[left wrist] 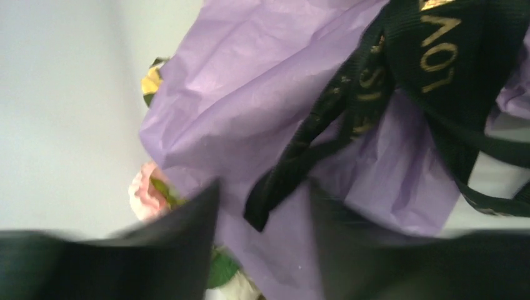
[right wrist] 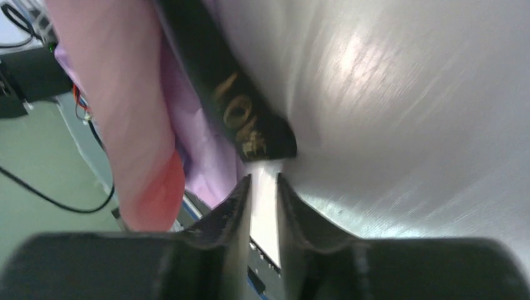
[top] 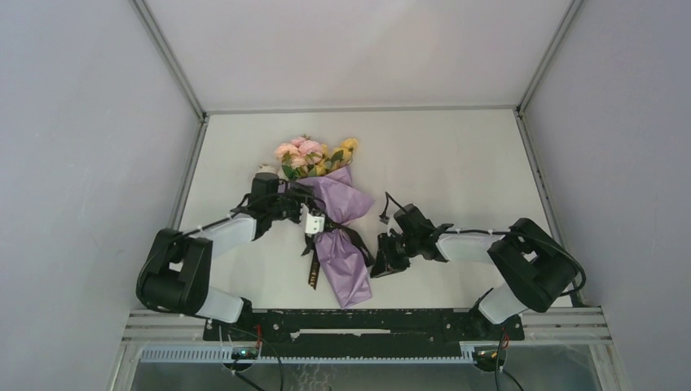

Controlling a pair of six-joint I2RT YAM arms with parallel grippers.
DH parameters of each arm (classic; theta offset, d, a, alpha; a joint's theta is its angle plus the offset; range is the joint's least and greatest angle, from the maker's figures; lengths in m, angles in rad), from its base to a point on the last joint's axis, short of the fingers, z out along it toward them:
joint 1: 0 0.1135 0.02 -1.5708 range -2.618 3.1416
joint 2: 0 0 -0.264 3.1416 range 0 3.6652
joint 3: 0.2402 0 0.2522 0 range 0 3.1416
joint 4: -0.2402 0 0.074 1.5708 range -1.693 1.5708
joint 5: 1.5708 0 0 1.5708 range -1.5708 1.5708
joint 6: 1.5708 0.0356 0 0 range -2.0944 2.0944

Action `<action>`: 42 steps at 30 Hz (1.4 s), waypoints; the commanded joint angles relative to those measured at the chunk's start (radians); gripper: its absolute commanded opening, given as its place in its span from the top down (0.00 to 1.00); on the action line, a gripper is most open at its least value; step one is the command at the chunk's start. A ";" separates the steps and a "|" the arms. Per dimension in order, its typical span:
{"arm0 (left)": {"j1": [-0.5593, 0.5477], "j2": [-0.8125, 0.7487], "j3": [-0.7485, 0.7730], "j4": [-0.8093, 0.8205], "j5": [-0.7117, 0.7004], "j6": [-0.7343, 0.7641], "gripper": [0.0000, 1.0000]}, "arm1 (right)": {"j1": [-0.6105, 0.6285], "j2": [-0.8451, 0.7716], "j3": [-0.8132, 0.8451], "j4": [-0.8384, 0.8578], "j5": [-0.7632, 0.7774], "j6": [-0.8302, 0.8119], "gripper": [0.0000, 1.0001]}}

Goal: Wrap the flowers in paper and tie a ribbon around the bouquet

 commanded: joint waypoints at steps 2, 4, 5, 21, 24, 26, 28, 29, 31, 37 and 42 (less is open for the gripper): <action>-0.007 -0.199 -0.112 0.005 -0.012 0.080 0.01 | -0.041 -0.141 0.097 -0.209 0.046 -0.159 0.59; -0.007 -0.278 -0.126 -0.027 -0.033 0.039 0.00 | -0.091 -0.198 0.127 -0.255 0.076 -0.193 0.52; -0.007 -0.320 -0.127 -0.034 -0.052 -0.013 0.00 | -0.120 -0.220 0.137 -0.262 0.086 -0.198 0.50; 0.027 -0.566 -0.279 0.120 -0.509 -0.754 0.00 | 0.055 0.146 0.385 -0.111 0.274 -0.200 0.65; 0.059 -0.602 -0.309 0.167 -0.583 -0.907 0.00 | 0.106 0.176 0.401 -0.059 0.210 -0.175 0.66; 0.089 -0.628 -0.322 0.180 -0.628 -1.003 0.00 | 0.139 0.190 0.417 -0.024 0.177 -0.162 0.66; 0.116 -0.663 -0.330 0.171 -0.654 -1.093 0.00 | 0.162 0.205 0.444 -0.011 0.160 -0.164 0.66; 0.126 -0.680 -0.336 0.168 -0.665 -1.140 0.00 | 0.169 0.212 0.455 -0.010 0.147 -0.168 0.66; 0.150 -0.717 -0.345 0.166 -0.698 -1.250 0.00 | 0.171 0.216 0.465 0.020 0.117 -0.165 0.66; 0.275 -0.840 -0.374 0.123 -0.761 -1.644 0.00 | 0.182 0.195 0.501 -0.021 0.072 -0.234 0.64; 0.373 -0.929 -0.452 0.113 -0.831 -1.794 0.00 | 0.045 -0.004 0.435 -0.123 0.156 -0.282 0.41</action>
